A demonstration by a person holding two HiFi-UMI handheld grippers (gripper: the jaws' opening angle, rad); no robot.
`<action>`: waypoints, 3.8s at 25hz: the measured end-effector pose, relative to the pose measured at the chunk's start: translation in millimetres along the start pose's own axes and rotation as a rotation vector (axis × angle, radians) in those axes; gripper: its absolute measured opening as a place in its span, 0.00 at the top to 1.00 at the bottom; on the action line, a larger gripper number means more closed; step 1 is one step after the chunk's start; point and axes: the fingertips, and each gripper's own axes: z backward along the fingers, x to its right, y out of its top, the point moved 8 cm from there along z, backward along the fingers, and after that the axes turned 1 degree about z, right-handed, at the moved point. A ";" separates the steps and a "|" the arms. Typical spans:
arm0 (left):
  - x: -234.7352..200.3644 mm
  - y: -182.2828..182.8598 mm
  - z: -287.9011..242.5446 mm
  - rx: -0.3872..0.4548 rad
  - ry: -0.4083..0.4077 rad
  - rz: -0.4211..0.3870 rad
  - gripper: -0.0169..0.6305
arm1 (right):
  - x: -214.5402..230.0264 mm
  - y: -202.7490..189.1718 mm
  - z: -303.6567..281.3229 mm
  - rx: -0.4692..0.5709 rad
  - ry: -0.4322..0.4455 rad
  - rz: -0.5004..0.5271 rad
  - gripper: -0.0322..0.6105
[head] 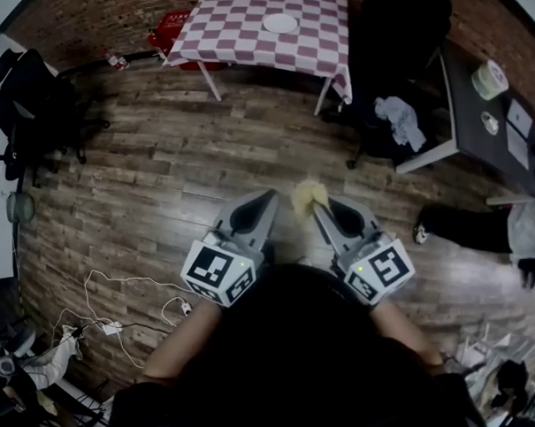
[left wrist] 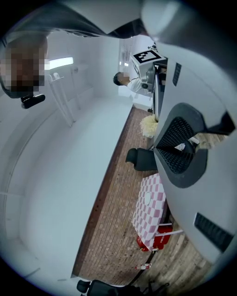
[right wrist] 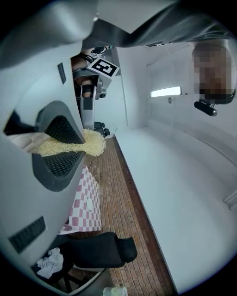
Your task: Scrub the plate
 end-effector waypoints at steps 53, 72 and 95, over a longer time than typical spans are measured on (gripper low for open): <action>-235.3 141.8 -307.3 0.014 0.025 0.061 0.96 | 314.4 122.5 -274.2 0.010 0.099 0.000 0.88; -288.0 170.2 -422.3 -0.047 -0.184 0.029 0.96 | 399.3 137.5 -298.3 0.027 -0.139 -0.044 0.88; -543.0 257.5 -504.7 -0.149 -0.452 0.040 0.96 | 420.9 179.2 -534.5 0.012 -0.376 -0.132 0.88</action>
